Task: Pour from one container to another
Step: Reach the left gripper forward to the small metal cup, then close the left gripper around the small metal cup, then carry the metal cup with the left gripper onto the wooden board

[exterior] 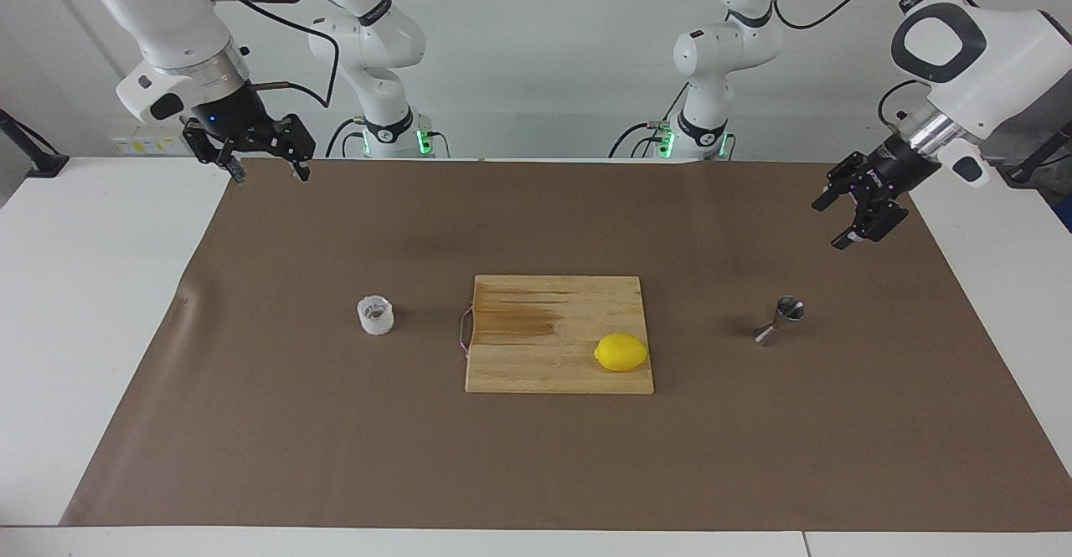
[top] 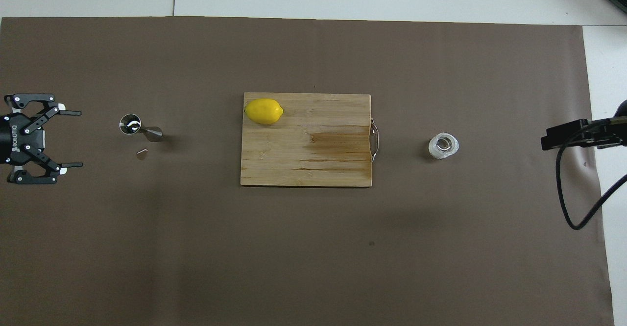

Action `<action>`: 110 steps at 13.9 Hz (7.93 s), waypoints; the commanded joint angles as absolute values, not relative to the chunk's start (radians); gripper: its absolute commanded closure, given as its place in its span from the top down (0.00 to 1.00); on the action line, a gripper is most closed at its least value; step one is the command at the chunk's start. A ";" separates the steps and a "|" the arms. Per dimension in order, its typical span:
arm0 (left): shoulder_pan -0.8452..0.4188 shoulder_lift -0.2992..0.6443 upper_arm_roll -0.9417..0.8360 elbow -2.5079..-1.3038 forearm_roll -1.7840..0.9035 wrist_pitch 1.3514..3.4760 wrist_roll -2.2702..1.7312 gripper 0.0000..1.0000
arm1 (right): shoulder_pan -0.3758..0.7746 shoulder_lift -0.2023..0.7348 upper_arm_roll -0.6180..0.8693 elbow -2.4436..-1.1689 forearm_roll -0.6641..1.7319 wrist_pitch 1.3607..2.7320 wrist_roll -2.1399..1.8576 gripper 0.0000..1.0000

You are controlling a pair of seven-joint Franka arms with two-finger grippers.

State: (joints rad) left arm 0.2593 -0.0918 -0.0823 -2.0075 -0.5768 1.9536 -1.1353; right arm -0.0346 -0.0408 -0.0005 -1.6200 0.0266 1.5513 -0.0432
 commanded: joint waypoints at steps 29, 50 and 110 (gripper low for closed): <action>0.147 0.057 -0.094 -2.278 -1.241 2.548 -1.350 1.00 | -0.043 -0.049 0.008 -1.624 0.018 1.545 -0.025 1.00; 0.120 0.071 -0.094 -2.267 -1.296 2.599 -1.336 0.85 | -0.043 -0.049 0.008 -1.624 0.018 1.545 -0.025 1.00; -0.531 0.147 -0.109 -1.980 -0.799 2.833 -2.207 0.00 | -0.043 -0.049 0.008 -1.624 0.018 1.545 -0.025 1.00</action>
